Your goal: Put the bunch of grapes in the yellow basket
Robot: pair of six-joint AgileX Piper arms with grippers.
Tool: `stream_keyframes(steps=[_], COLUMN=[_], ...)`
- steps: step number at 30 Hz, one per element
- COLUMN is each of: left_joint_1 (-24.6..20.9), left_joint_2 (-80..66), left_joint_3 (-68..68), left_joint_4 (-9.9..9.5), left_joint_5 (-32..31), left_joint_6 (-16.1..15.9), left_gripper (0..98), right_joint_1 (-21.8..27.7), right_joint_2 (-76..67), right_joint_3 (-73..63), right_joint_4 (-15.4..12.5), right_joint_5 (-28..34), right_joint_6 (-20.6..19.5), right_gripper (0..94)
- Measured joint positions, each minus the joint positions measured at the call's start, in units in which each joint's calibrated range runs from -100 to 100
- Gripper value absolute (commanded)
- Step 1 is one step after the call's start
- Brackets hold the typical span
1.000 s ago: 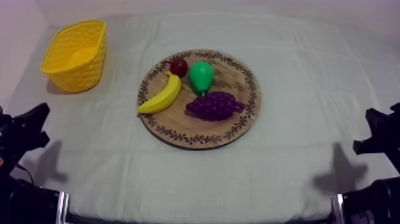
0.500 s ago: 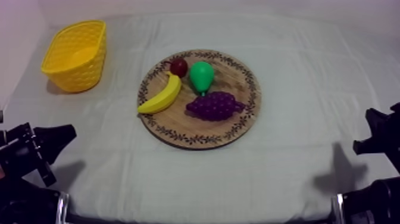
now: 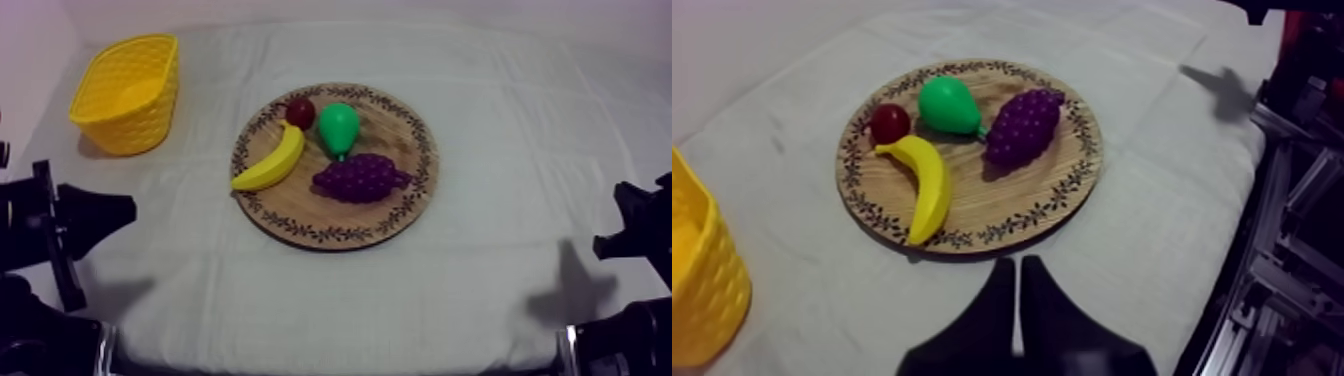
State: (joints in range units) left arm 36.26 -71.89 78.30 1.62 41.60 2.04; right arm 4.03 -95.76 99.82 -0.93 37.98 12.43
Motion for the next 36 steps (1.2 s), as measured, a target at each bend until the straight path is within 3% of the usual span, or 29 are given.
stream_keyframes(steps=[6, 11, 20, 36], left_joint_1=[-0.75, -0.43, 3.31, 7.10], left_joint_2=[12.88, 23.09, 42.25, 70.37], left_joint_3=[-13.24, -23.90, -42.82, -73.20], left_joint_4=[2.89, 3.20, 0.00, -1.92], left_joint_5=[8.76, 15.65, 28.68, 43.71], left_joint_6=[-3.08, -3.64, -2.83, -4.96], left_gripper=[0.0, 0.0, 0.0, 0.0], right_joint_1=[0.00, 0.00, 0.00, 0.00], right_joint_2=[0.00, 0.00, 0.00, 0.00], right_joint_3=[0.00, 0.00, 0.00, 0.00], right_joint_4=[0.00, 0.00, 0.00, 0.00], right_joint_5=[0.00, 0.00, 0.00, 0.00], right_joint_6=[0.00, 0.00, 0.00, 0.00], right_gripper=[0.3, 0.3, 0.3, 0.3])
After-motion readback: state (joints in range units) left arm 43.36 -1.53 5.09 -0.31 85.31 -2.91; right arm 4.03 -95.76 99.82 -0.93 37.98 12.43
